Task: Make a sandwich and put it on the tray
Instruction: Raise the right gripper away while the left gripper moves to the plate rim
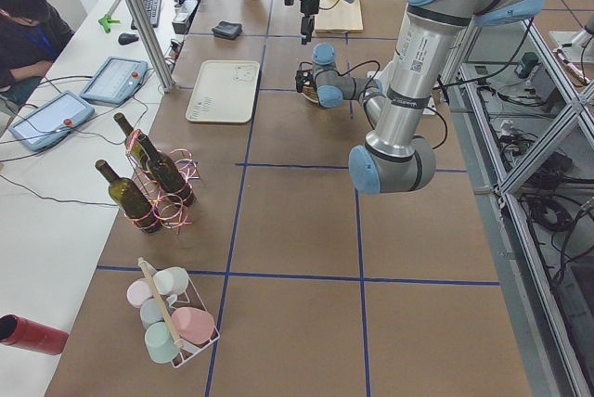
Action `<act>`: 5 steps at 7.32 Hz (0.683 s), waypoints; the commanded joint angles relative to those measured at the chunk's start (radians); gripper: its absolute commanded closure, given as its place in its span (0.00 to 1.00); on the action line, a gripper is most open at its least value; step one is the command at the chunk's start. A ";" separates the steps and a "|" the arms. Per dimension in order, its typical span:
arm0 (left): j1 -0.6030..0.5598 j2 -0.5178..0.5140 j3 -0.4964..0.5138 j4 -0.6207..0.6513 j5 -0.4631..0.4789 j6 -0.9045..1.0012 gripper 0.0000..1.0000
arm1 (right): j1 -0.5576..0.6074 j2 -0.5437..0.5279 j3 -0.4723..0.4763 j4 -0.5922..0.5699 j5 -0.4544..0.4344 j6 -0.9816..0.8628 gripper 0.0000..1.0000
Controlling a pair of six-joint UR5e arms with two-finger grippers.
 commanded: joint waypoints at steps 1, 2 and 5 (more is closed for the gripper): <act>0.001 -0.003 0.004 0.000 0.000 -0.001 0.78 | 0.001 0.000 0.002 0.000 0.000 0.000 0.00; 0.001 -0.003 0.004 0.000 0.000 0.001 0.78 | 0.001 -0.002 0.005 0.000 0.000 0.000 0.00; 0.005 -0.003 0.012 0.000 0.000 0.001 0.78 | 0.001 -0.005 0.005 0.000 0.000 0.000 0.00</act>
